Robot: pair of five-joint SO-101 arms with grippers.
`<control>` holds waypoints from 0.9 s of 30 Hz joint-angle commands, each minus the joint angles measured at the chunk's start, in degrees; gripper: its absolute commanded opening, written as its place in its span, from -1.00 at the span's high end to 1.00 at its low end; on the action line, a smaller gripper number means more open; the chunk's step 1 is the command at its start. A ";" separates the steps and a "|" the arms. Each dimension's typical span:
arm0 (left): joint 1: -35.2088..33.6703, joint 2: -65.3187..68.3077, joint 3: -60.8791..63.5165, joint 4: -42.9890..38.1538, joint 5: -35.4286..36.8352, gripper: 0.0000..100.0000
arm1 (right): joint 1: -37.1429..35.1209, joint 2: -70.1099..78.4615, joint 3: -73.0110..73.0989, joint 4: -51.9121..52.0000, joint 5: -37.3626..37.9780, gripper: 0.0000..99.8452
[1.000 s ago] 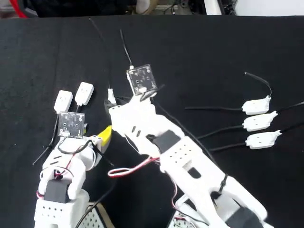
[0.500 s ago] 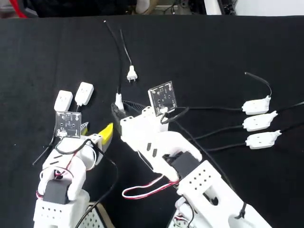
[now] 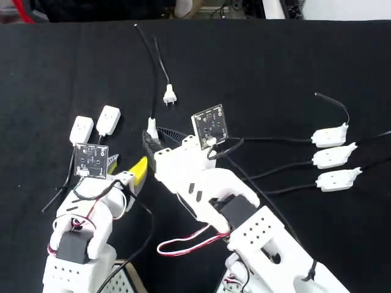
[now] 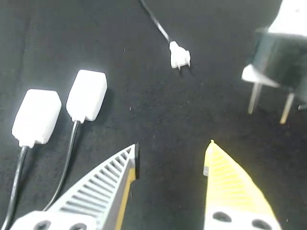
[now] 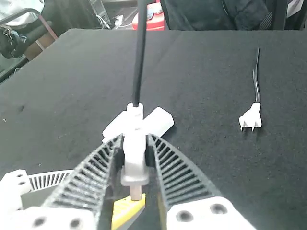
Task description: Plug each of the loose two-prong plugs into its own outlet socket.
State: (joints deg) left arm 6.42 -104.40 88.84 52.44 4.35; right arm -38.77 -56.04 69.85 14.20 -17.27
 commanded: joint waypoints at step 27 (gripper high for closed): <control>-2.24 -0.18 -7.87 -3.87 0.09 0.48 | -2.11 -0.40 3.65 -2.90 0.09 0.98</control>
State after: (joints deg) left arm 6.33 -104.40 83.91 50.42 3.21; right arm -39.47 -56.04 74.42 10.33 -17.27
